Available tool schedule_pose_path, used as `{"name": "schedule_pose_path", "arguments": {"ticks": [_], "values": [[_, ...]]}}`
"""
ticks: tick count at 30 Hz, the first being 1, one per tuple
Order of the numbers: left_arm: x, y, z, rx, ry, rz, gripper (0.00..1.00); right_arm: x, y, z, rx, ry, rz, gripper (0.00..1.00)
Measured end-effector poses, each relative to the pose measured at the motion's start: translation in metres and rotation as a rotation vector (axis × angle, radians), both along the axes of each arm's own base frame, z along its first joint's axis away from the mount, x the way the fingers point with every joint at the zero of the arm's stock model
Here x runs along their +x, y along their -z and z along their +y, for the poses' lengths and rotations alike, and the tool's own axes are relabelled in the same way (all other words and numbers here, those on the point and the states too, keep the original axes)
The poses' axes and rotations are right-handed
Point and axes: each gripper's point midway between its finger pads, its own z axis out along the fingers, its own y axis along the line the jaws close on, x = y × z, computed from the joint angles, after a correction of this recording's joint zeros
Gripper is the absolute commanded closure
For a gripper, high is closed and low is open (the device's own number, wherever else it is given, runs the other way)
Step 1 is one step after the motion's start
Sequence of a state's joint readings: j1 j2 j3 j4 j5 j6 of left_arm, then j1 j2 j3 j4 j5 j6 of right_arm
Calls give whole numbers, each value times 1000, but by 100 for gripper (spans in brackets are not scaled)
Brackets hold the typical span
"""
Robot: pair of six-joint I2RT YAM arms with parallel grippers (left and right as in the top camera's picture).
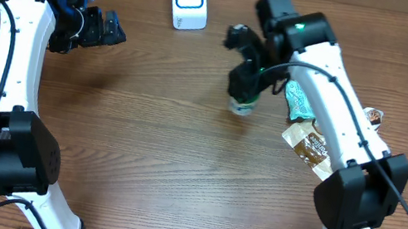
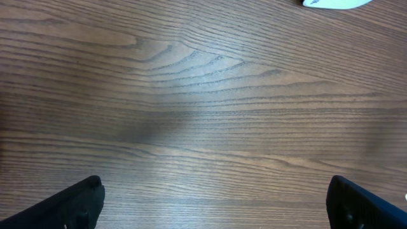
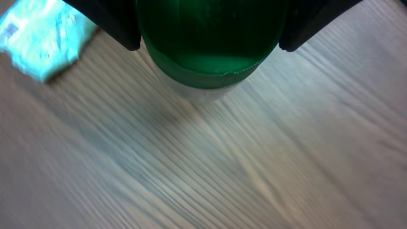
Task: Scan the item barcode
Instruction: 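Carry the jar right and set it down beside the item pile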
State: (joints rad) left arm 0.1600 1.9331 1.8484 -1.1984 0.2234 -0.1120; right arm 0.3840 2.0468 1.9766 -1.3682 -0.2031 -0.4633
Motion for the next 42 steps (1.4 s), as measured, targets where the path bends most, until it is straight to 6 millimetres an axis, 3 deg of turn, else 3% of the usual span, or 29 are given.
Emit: {"name": "schedule_pose_path", "arguments": {"ticks": [6,11,13,14,16,27,31,35,38,42], "values": [[0,0,0,0,0,0,0,12,44,-62,-21,164,71,45],[0,0,0,0,0,0,1,13,74,-102,-27,273,111,45],[0,0,0,0,0,0,1,12,79,-112,-26,303,126,38],[0,0,0,0,0,0,0,12,79,-115,-25,312,127,33],[0,0,0,0,0,0,1,14,79,-116,-22,325,123,0],[0,0,0,0,0,0,0,-4,70,-111,-17,310,201,0],[0,0,0,0,0,1,0,-1,31,-106,24,312,155,0],[0,0,0,0,0,0,1,-9,-50,-105,88,376,33,0],[0,0,0,0,0,0,1,-37,-120,-106,153,433,-76,0],[0,0,0,0,0,0,0,-86,-176,-110,212,461,-166,0]]}}
